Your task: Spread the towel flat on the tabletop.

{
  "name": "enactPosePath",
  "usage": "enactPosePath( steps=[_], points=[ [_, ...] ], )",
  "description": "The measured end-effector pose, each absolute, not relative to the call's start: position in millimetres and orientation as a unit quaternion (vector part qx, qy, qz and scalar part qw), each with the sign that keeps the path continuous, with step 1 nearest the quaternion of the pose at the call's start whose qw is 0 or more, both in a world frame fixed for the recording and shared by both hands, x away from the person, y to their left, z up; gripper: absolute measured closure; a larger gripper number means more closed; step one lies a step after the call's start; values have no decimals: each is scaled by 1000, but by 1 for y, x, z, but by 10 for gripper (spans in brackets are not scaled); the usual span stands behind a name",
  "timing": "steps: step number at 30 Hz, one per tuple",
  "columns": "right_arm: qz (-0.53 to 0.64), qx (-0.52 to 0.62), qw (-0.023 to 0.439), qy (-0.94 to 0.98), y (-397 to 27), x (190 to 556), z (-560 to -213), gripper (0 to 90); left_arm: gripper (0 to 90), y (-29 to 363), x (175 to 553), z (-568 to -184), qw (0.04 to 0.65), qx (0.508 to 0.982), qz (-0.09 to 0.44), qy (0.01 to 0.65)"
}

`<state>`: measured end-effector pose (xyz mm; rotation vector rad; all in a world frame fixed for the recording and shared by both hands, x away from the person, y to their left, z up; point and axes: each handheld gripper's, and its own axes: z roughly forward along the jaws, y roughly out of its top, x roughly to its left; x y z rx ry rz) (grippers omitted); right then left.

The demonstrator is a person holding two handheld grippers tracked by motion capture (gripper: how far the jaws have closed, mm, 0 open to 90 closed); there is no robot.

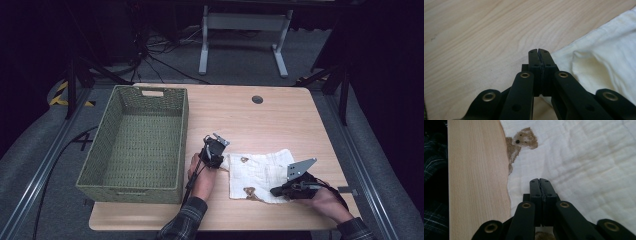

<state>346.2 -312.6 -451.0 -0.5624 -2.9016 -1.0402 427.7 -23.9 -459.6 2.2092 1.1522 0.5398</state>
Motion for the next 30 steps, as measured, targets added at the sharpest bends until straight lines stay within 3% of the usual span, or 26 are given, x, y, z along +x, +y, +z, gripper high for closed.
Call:
enactPosePath(
  steps=[7, 16, 23, 30],
  points=[
    [-328, -159, 21, -931, -309, 340, -451, 895, 895, -25, 443, -461, 306, 824, 203, 432],
    [-372, -211, -44, -903, -333, 359, -426, 853, 791, -23, 428, -446, 346, 820, 176, 421],
    [-369, -273, -91, -884, -358, 397, -421, 893, 853, -25, 398, -434, 376, 841, 131, 366],
    [-347, -295, -91, -885, -360, 422, -435, 893, 894, -37, 369, -442, 383, 866, 85, 310]
  ],
)
